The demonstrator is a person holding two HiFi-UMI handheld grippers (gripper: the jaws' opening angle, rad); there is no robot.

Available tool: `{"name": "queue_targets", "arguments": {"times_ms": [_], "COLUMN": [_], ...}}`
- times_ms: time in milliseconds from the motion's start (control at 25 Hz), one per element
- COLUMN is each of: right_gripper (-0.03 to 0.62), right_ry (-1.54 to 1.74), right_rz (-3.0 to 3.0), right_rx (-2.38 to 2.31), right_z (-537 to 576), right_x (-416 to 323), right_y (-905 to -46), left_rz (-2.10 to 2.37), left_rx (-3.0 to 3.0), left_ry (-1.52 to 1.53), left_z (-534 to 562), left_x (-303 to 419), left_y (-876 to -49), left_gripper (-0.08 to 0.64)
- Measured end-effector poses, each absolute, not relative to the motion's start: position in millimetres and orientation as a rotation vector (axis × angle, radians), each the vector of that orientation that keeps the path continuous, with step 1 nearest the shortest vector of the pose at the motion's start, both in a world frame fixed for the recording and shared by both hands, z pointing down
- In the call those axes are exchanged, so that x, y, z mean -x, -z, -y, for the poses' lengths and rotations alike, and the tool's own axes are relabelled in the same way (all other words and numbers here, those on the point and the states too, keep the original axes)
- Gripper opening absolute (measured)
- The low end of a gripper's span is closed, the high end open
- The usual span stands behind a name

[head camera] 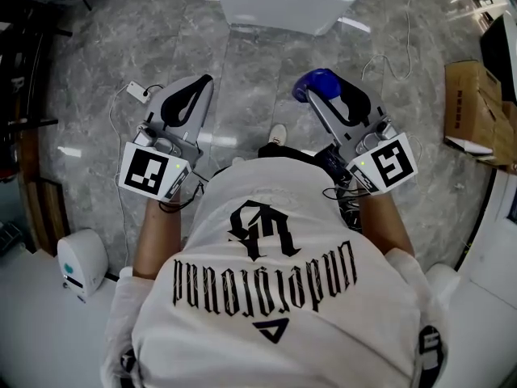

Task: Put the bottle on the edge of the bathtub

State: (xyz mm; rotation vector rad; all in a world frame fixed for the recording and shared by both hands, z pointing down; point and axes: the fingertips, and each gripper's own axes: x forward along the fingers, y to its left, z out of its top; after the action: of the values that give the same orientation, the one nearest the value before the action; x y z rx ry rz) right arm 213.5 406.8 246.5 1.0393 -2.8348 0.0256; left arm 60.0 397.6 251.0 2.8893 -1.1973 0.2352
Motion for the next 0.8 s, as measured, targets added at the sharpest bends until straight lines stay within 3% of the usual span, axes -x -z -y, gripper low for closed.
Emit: {"name": "queue_targets", "arguments": {"times_ms": [320,800], "right_gripper": [0.153,0.153], "right_ry": [-0.047,-0.014], "right_rz": [2.865,2.859], "right_rx": [-1.019,-1.063], "right_z": [-354.5,-302.3], "right_x": [-270.9,-283.1], "right_y": [-244.5,-242.8], "left_rz": [1.238,1.265], "left_rx": [-2.883,-2.898], "left_ry": [-0.275,-0.251], "left_z": [-349.5,-290.5], "left_x": [-113.3,-113.4], "left_y": [-247.4,-247.0], "left_gripper": [0.015,0.015]}}
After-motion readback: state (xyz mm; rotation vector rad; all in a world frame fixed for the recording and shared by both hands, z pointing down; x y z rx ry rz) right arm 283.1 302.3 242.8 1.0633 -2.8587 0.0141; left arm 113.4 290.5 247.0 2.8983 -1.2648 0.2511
